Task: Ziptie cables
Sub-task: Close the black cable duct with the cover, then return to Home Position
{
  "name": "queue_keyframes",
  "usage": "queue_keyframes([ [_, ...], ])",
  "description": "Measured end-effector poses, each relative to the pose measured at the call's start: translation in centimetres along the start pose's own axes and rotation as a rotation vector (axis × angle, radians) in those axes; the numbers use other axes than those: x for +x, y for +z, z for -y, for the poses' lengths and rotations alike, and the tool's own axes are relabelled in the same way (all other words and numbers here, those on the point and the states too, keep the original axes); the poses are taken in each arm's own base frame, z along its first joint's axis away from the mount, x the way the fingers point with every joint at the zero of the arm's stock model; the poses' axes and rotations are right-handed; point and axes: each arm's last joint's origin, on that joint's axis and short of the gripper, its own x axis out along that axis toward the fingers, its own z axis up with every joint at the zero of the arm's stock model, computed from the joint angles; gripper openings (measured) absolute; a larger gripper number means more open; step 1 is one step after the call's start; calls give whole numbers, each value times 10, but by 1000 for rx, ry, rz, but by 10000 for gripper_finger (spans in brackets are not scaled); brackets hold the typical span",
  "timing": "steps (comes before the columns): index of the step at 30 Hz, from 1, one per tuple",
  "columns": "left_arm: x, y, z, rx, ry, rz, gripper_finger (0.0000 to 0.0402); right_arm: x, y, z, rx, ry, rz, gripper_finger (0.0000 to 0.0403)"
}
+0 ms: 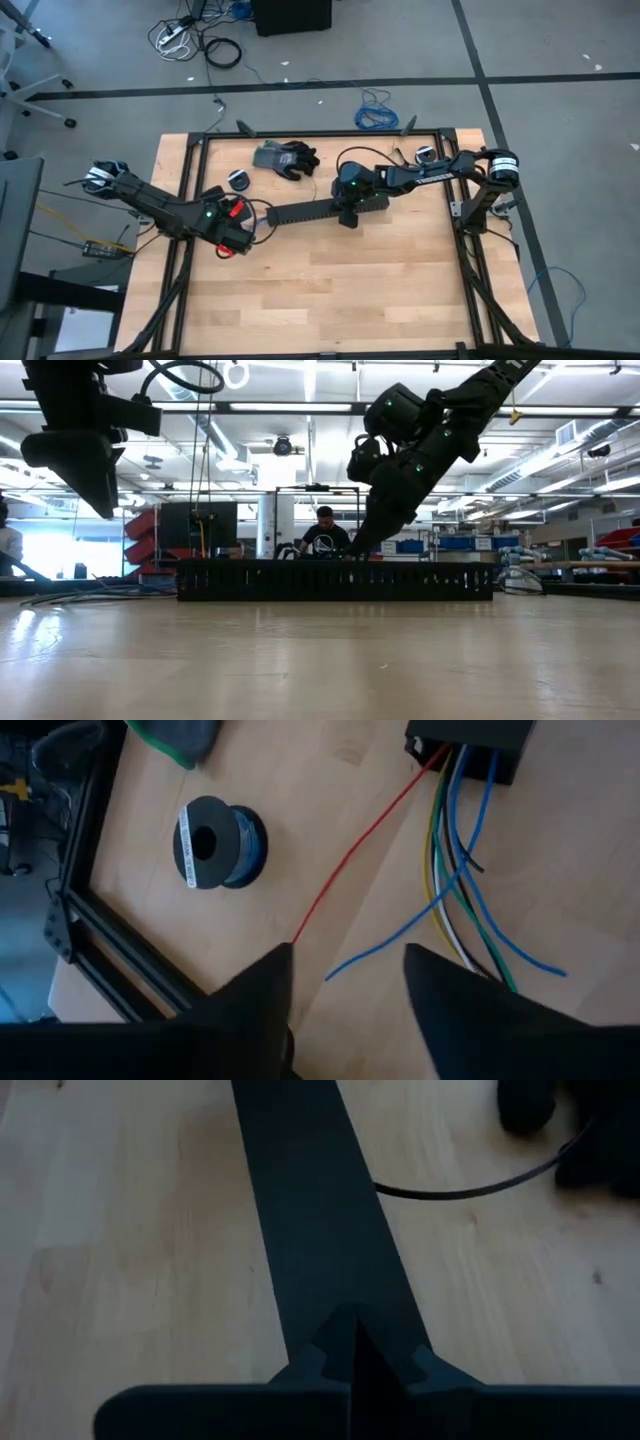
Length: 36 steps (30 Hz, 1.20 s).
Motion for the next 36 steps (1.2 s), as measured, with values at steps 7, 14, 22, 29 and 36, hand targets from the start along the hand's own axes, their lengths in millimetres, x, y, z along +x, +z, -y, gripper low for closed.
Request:
queue_keyframes([
  [7,-5,3,-5,3,39,80,228,-27,13,-4,-51,27,66,0],
  [14,-19,1,-10,-49,47,283,212,-91,13,-22,-100,-21,153,0],
  [22,-26,-22,-15,-171,-51,629,207,-149,-44,-36,-3,-36,400,0],
  [29,6,-34,2,-224,-305,922,207,-169,-84,-42,34,120,716,0],
  [36,39,-38,5,-253,-533,1228,207,-163,-105,-53,18,240,796,0],
])
